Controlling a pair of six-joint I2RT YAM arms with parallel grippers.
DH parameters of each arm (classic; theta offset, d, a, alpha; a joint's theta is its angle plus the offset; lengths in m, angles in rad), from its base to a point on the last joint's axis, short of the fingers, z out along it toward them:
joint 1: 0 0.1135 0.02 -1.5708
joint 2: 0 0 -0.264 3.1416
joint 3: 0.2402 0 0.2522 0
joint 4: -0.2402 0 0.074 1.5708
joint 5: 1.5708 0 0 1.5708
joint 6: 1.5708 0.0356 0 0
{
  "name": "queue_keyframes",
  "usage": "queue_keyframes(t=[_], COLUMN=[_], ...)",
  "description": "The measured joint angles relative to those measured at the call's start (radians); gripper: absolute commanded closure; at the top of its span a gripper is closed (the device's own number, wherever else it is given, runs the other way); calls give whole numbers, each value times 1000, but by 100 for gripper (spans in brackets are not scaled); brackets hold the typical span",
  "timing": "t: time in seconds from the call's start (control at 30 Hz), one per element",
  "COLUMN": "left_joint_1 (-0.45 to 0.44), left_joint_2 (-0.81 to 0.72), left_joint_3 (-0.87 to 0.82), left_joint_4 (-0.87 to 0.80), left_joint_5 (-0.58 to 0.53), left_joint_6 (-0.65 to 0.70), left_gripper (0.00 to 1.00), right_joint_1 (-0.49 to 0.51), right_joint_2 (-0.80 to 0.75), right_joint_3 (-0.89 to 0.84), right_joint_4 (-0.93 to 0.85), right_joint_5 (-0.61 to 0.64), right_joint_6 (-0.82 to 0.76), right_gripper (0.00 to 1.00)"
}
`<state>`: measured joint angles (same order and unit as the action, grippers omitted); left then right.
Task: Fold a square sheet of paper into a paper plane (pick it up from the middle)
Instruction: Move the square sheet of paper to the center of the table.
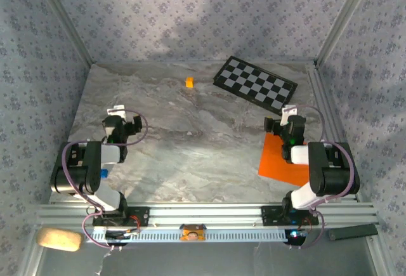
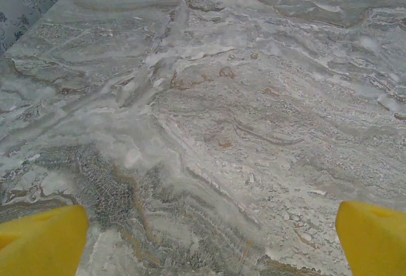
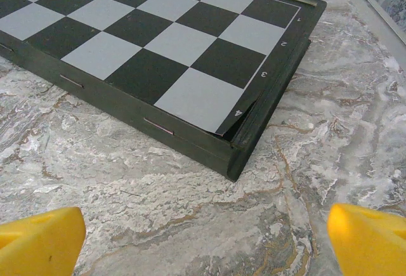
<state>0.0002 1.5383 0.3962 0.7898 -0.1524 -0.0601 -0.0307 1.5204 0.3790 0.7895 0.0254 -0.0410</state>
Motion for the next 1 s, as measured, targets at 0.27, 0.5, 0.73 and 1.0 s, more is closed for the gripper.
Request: queue_keyframes(t=[0.27, 0.5, 0.73, 1.0], left_joint_1=[0, 0, 0, 0], left_joint_2=[0, 0, 0, 0], left_joint_3=[0, 0, 0, 0], left_joint_4=[0, 0, 0, 0], left_joint_5=[0, 4, 7, 7], left_joint_6=[0, 0, 0, 0], left_gripper=[0, 0, 0, 0], right_joint_1=[0, 0, -3, -11], right_joint_2=[0, 0, 0, 0], right_joint_3=[0, 0, 0, 0], right_joint_4=[0, 0, 0, 0], right_joint_5=[0, 0, -8, -16], right_joint_6=[0, 0, 0, 0], right_gripper=[0, 1, 0, 0])
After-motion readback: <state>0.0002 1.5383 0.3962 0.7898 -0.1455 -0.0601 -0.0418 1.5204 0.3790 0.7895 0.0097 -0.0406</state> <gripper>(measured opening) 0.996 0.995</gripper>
